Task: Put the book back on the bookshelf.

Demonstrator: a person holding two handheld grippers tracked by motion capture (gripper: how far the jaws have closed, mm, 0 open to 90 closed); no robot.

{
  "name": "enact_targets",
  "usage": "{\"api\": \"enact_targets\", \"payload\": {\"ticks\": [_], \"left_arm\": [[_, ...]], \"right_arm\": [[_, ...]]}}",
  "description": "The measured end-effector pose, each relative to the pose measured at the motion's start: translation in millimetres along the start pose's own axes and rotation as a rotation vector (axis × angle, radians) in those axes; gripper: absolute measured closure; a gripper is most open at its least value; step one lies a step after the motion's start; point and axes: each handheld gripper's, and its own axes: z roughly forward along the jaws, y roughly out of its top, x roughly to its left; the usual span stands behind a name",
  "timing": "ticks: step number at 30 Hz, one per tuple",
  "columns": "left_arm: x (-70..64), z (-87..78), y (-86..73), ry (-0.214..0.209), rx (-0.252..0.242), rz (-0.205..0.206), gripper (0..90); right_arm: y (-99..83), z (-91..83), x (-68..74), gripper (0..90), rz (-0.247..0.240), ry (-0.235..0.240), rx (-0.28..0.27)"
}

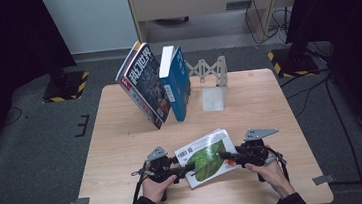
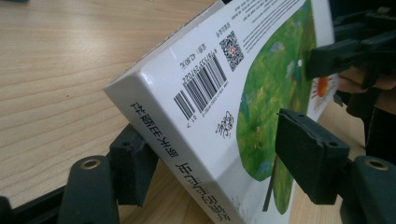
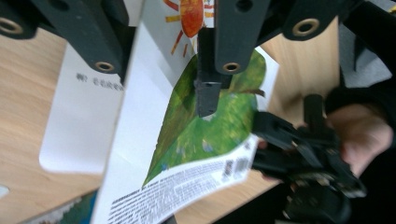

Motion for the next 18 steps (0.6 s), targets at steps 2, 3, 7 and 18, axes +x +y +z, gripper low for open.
{"api": "enact_targets", "payload": {"ticks": [2, 3, 7, 18], "left_arm": [[-1.9, 0.4, 0.4, 0.003, -0.007, 0.015, 32.0], [-2.7, 0.1, 0.9, 0.002, -0.013, 0.018, 32.6], [-4.9, -1.1, 2.7, -0.003, -0.036, 0.03, 39.7], [-10.3, -1.6, 5.4, -0.014, -0.041, 0.034, 55.9]], "right_arm": [[-1.6, 1.6, -1.1, 68.0, -0.001, -0.019, 0.02], [-2.7, 2.6, -1.5, 66.3, -0.009, -0.03, 0.033], [-5.9, 5.6, -3.3, 61.6, -0.016, -0.063, 0.062], [-8.2, 9.0, -4.4, 49.4, -0.051, -0.13, 0.071]]}}
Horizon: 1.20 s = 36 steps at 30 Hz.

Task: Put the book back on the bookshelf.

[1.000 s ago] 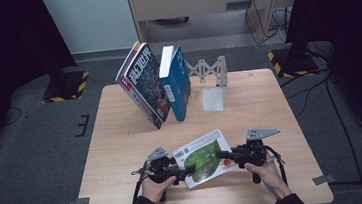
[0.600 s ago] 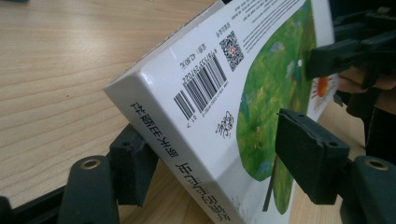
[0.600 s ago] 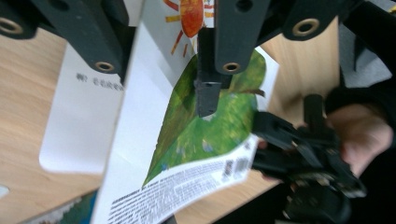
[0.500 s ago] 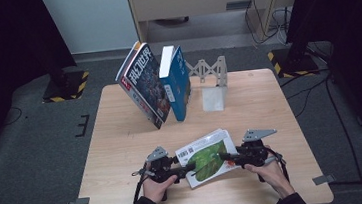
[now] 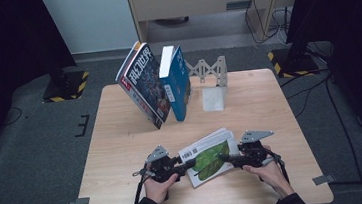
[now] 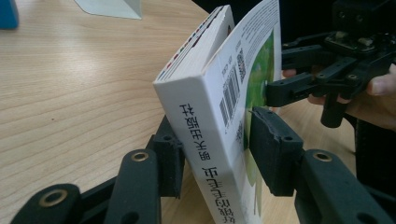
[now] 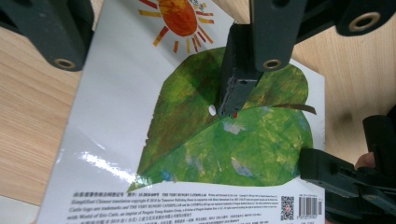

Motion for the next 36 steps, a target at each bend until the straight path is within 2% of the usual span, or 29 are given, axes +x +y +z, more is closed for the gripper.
{"api": "enact_targets", "payload": {"ticks": [5, 11, 14, 18, 19, 21, 25, 26, 29, 33, 36], "left_arm": [[-3.7, 0.6, 1.2, 0.028, 0.007, 0.008, 55.6], [-8.6, 1.8, 4.2, 0.042, -0.025, 0.024, 52.7], [-10.1, 3.2, 5.9, 0.018, -0.026, 0.018, 52.4], [-16.2, 8.7, 6.2, 0.009, -0.015, 0.042, 52.4], [-18.4, 10.0, 6.8, 0.022, -0.009, 0.058, 53.9], [-17.5, 8.9, 6.9, 0.029, -0.007, 0.054, 58.8], [-18.2, 7.4, 7.3, 0.017, 0.001, 0.033, 65.3], [-18.4, 6.8, 7.5, 0.002, 0.006, 0.025, 66.9], [-22.4, 5.9, 8.3, -0.012, 0.014, 0.038, 71.6], [-29.0, 4.2, 11.9, -0.01, 0.018, 0.06, 73.7], [-32.5, 1.9, 14.6, -0.006, 0.011, 0.059, 73.8]], "right_arm": [[-0.6, 0.3, 1.0, 49.0, -0.012, -0.008, -0.008], [-0.8, 0.2, 0.8, 48.3, -0.025, -0.007, -0.022], [-0.7, 0.9, 1.6, 48.0, -0.029, -0.012, -0.027], [-0.6, 2.2, 2.6, 47.4, -0.042, -0.012, -0.03], [-0.6, 2.2, 3.0, 47.2, -0.047, -0.008, -0.03], [-0.8, 1.9, 2.6, 47.1, -0.047, -0.005, -0.031], [-1.1, 2.4, 1.7, 45.9, -0.054, -0.009, -0.034], [-1.1, 2.3, 1.9, 45.1, -0.056, -0.011, -0.034], [-1.5, 1.3, 0.9, 42.7, -0.049, -0.011, -0.039], [-1.9, -0.4, -1.3, 39.3, -0.035, -0.001, -0.045], [-1.8, -1.4, -2.4, 36.3, -0.018, 0.006, -0.051]]}}
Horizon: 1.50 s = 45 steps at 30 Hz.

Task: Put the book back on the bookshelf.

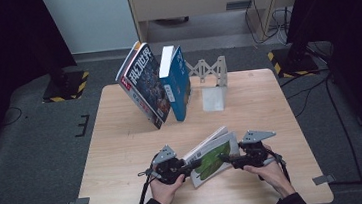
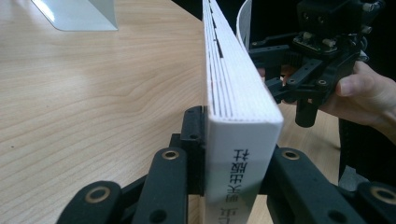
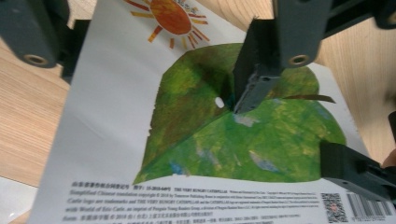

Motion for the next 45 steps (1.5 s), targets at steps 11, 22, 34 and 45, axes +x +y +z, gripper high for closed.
{"api": "enact_targets", "payload": {"ticks": [11, 22, 34, 45], "left_arm": [[0.9, -15.3, 8.7, 0.038, -0.034, 0.016, 74.5], [-2.8, -20.7, 16.9, 0.11, -0.034, 0.06, 74.7], [-7.1, -25.5, 40.4, 0.216, -0.075, 0.118, 74.8], [-0.2, -17.1, 65.9, 0.284, -0.163, 0.121, 74.8]], "right_arm": [[2.4, -15.1, -9.8, 29.1, 0.053, -0.035, -0.093], [-1.8, -13.8, -15.0, 24.2, 0.043, -0.139, -0.075], [-3.0, -17.8, -20.7, 20.8, 0.038, -0.237, -0.084], [-11.5, -17.8, -27.2, 15.9, 0.061, -0.349, -0.024]]}}
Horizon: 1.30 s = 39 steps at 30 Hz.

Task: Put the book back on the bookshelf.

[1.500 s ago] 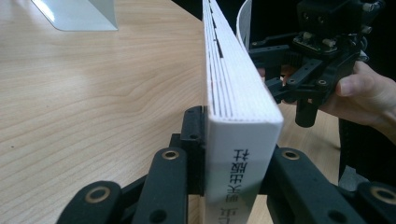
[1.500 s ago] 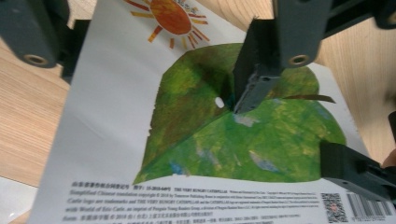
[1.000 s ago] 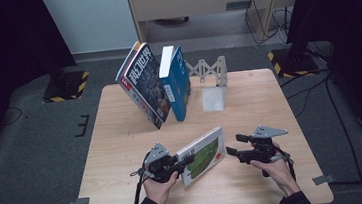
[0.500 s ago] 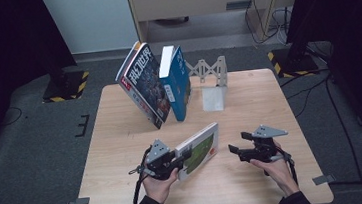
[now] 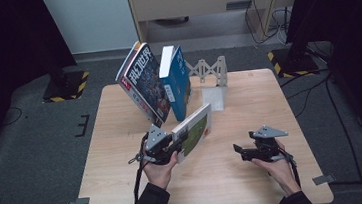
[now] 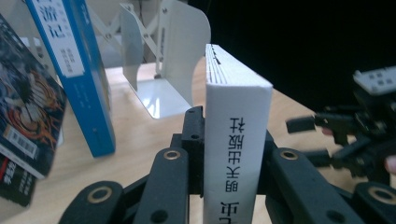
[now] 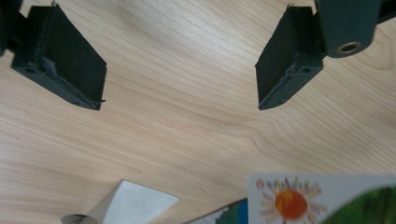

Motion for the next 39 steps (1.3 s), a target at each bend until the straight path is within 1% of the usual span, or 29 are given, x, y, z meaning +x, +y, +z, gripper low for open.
{"api": "enact_targets", "payload": {"ticks": [1, 2, 3, 4, 5, 7, 8, 9, 10, 13, 16, 18, 20, 22, 24, 25, 27, 30, 31, 33, 34, 37, 39], "left_arm": [[0.5, 2.2, 1.0, 0.003, -0.008, 0.001, 74.8], [0.4, 5.8, 2.1, 0.006, -0.015, -0.001, 74.8], [0.3, 8.1, 2.7, 0.009, -0.017, 0.002, 74.8], [0.0, 11.7, 3.5, 0.013, -0.021, 0.006, 74.7], [-0.7, 16.3, 4.2, 0.021, -0.022, 0.013, 74.8], [-1.1, 23.7, 5.3, 0.03, -0.029, 0.014, 74.8], [-1.2, 28.7, 6.1, 0.038, -0.035, 0.013, 74.8], [-1.3, 31.7, 6.5, 0.044, -0.04, 0.011, 74.8], [-1.5, 35.2, 7.3, 0.057, -0.047, 0.016, 74.8], [-2.7, 48.2, 10.0, 0.084, -0.064, 0.024, 74.7], [-2.7, 62.2, 11.6, 0.095, -0.085, 0.009, 74.7], [-1.3, 71.2, 12.1, 0.103, -0.092, -0.002, 74.7], [1.3, 82.1, 12.7, 0.112, -0.094, -0.016, 74.7], [4.5, 93.1, 13.2, 0.127, -0.111, -0.032, 74.7], [6.9, 101.7, 14.2, 0.143, -0.116, -0.033, 74.7], [8.3, 107.5, 14.8, 0.15, -0.119, -0.041, 74.7], [10.1, 115.5, 15.8, 0.157, -0.12, -0.04, 74.7], [13.1, 128.8, 16.6, 0.185, -0.121, -0.039, 74.8], [14.8, 132.9, 16.2, 0.191, -0.122, -0.05, 74.7], [19.8, 141.2, 14.9, 0.19, -0.132, -0.085, 74.7], [20.9, 143.8, 14.8, 0.19, -0.134, -0.091, 74.7], [22.9, 152.7, 14.7, 0.2, -0.141, -0.092, 74.7], [23.6, 157.5, 14.1, 0.198, -0.142, -0.097, 74.7]], "right_arm": [[-1.0, 0.2, -0.9, 15.5, -0.003, -0.009, 0.001], [-2.0, 0.0, -1.6, 14.7, -0.001, -0.014, 0.012], [-3.5, 0.3, -3.2, 13.9, -0.009, -0.022, 0.02], [-4.4, 0.6, -3.4, 13.5, -0.003, -0.026, 0.025], [-5.7, 1.4, -4.0, 13.1, 0.0, -0.033, 0.034], [-8.5, 2.9, -5.7, 12.6, -0.006, -0.05, 0.06], [-9.2, 3.3, -5.4, 12.2, 0.0, -0.05, 0.071], [-10.4, 4.5, -6.2, 12.1, -0.009, -0.061, 0.077], [-10.9, 5.1, -5.9, 12.0, -0.007, -0.066, 0.082], [-12.5, 6.2, -5.7, 11.5, -0.016, -0.064, 0.1], [-14.1, 8.3, -6.3, 11.1, -0.014, -0.068, 0.112], [-14.8, 9.5, -6.7, 11.0, -0.023, -0.067, 0.12], [-15.0, 10.4, -6.3, 11.0, -0.023, -0.065, 0.121], [-15.0, 11.0, -6.5, 11.0, -0.025, -0.062, 0.118], [-14.9, 11.2, -6.9, 11.0, -0.024, -0.06, 0.116], [-14.8, 11.2, -7.0, 11.1, -0.02, -0.06, 0.112], [-14.6, 11.1, -7.9, 11.0, -0.014, -0.059, 0.115], [-14.9, 11.7, -10.2, 11.1, -0.014, -0.066, 0.114], [-14.8, 11.6, -10.5, 11.1, -0.012, -0.067, 0.114], [-14.4, 10.6, -12.1, 11.1, -0.017, -0.066, 0.112], [-14.2, 10.1, -12.4, 11.1, -0.014, -0.067, 0.112], [-14.4, 9.5, -13.5, 11.2, -0.009, -0.071, 0.109], [-14.9, 9.6, -14.3, 11.2, -0.009, -0.072, 0.111]]}}
